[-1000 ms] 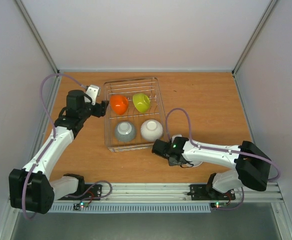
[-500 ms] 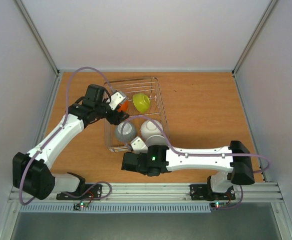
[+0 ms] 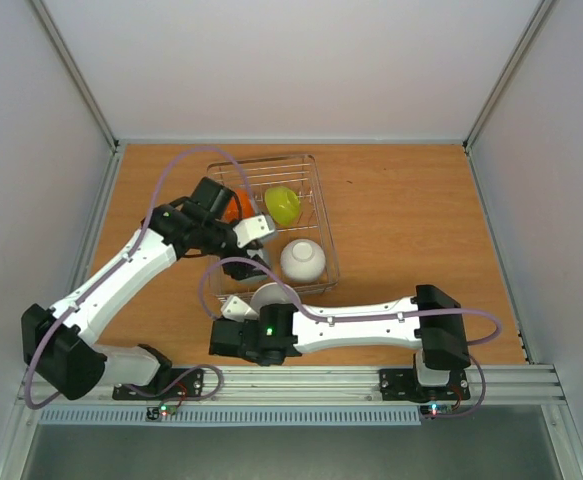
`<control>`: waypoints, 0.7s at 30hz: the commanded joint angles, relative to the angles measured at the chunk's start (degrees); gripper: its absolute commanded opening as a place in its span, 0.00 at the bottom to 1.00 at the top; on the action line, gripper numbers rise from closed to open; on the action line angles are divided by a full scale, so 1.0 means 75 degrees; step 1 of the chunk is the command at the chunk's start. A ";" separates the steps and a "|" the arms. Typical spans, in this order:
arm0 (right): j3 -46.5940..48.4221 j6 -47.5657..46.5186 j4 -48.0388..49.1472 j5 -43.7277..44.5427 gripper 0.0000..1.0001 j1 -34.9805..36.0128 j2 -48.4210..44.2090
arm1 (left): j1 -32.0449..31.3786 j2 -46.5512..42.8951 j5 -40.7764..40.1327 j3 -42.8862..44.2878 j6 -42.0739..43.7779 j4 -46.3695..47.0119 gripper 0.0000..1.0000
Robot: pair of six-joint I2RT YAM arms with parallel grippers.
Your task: Load the bowls into the dish rack
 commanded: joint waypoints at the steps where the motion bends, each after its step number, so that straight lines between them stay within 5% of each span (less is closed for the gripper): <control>1: 0.0452 -0.0473 0.0175 0.0112 0.01 0.0053 0.0133 | -0.0477 -0.0138 -0.0121 0.0050 0.0775 -0.0857 0.68; 14: 0.0761 -0.0653 0.0169 0.0351 0.01 0.0053 0.0330 | -0.1016 -0.0608 -0.0217 -0.0398 0.1516 -0.1744 0.63; 21: 0.0861 -0.0582 0.0070 0.0429 0.01 0.0075 0.0285 | -0.1154 -0.0653 -0.0820 -0.0758 0.1288 -0.1180 0.63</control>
